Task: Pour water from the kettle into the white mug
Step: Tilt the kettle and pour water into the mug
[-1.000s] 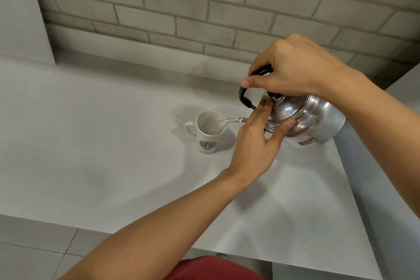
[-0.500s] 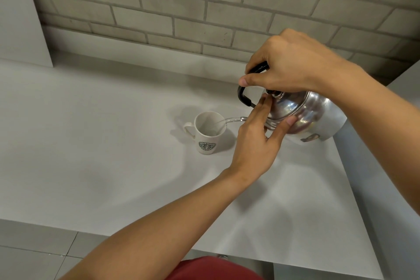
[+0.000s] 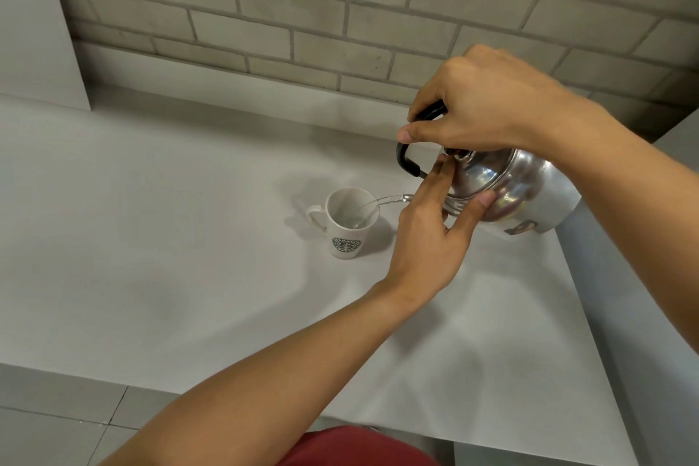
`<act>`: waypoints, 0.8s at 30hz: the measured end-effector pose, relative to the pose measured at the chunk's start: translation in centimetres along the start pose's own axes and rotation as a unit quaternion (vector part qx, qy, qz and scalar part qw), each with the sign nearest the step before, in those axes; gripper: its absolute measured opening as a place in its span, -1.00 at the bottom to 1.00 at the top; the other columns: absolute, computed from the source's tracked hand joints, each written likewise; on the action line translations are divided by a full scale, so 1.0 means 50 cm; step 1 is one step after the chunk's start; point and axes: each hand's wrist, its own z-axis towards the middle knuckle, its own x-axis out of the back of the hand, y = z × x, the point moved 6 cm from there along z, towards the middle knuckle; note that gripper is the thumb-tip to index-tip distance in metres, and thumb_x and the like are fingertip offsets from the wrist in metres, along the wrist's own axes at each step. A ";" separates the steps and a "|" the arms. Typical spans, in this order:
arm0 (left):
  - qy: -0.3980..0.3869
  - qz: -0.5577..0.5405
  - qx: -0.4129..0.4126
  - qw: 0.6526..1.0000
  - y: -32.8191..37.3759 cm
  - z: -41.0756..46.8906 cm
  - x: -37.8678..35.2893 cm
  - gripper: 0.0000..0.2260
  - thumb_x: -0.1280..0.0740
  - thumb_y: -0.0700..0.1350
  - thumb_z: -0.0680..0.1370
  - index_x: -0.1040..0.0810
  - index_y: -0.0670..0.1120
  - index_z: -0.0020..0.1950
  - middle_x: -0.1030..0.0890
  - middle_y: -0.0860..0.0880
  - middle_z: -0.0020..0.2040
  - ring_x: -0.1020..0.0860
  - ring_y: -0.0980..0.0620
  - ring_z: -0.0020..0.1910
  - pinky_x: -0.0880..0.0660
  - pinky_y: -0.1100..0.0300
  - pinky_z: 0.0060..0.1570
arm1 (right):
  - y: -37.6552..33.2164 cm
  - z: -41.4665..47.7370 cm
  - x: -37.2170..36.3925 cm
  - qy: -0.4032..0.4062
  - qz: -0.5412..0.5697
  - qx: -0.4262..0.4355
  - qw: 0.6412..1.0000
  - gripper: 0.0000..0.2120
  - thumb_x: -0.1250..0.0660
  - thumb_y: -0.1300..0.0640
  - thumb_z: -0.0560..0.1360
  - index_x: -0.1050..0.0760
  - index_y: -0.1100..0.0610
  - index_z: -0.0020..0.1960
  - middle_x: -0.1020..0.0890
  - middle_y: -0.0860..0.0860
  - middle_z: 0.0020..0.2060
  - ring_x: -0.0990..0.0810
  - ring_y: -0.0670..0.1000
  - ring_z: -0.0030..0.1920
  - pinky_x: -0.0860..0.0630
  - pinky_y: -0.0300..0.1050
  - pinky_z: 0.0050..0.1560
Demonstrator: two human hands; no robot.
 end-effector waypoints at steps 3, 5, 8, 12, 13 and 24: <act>0.001 -0.001 0.000 1.000 0.000 0.000 0.000 -0.51 -0.36 0.12 0.66 -0.38 0.10 0.57 -0.53 0.19 0.48 -0.55 0.14 0.38 -0.57 0.03 0.25 | -0.002 0.000 0.001 -0.002 0.003 0.002 1.000 -0.62 -0.38 -0.33 0.50 -0.76 -0.08 0.02 -0.77 0.01 -0.18 -0.68 0.18 -0.07 -0.65 0.15 -0.04; 0.001 0.000 0.003 1.000 -0.002 -0.001 0.000 -0.50 -0.36 0.12 0.66 -0.38 0.10 0.58 -0.53 0.18 0.48 -0.55 0.14 0.39 -0.56 0.03 0.26 | -0.004 0.000 0.000 -0.004 0.002 0.002 1.000 -0.63 -0.38 -0.34 0.49 -0.76 -0.09 0.02 -0.77 0.00 -0.17 -0.68 0.18 -0.06 -0.65 0.15 -0.03; 0.000 -0.003 0.011 1.000 -0.004 -0.003 -0.001 -0.50 -0.36 0.13 0.65 -0.38 0.10 0.58 -0.54 0.16 0.47 -0.55 0.12 0.39 -0.57 0.01 0.26 | -0.006 0.000 0.001 -0.001 0.000 0.007 1.000 -0.64 -0.40 -0.32 0.50 -0.77 -0.08 0.02 -0.77 0.00 -0.17 -0.68 0.17 -0.07 -0.64 0.14 -0.04; -0.001 -0.001 0.008 1.000 -0.001 -0.003 -0.001 -0.51 -0.36 0.13 0.66 -0.38 0.10 0.57 -0.55 0.16 0.46 -0.56 0.12 0.38 -0.56 0.03 0.26 | -0.007 0.000 0.003 0.002 0.000 0.012 1.000 -0.64 -0.40 -0.31 0.50 -0.77 -0.07 0.01 -0.77 0.00 -0.19 -0.68 0.17 -0.07 -0.64 0.14 -0.04; 0.000 0.000 0.006 1.000 0.000 -0.003 -0.001 -0.52 -0.36 0.13 0.66 -0.39 0.10 0.57 -0.55 0.17 0.45 -0.57 0.12 0.36 -0.56 0.04 0.25 | -0.007 0.000 0.003 0.002 0.000 0.011 1.000 -0.64 -0.40 -0.31 0.50 -0.77 -0.07 0.02 -0.77 0.00 -0.19 -0.68 0.17 -0.07 -0.64 0.14 -0.03; 0.004 0.002 0.009 1.000 -0.002 -0.004 0.003 -0.53 -0.35 0.15 0.66 -0.38 0.14 0.55 -0.54 0.19 0.45 -0.55 0.16 0.38 -0.59 -0.02 0.23 | -0.001 0.000 0.001 0.008 0.004 0.015 1.000 -0.62 -0.39 -0.33 0.50 -0.77 -0.06 0.01 -0.77 -0.02 -0.20 -0.68 0.16 -0.08 -0.65 0.15 -0.03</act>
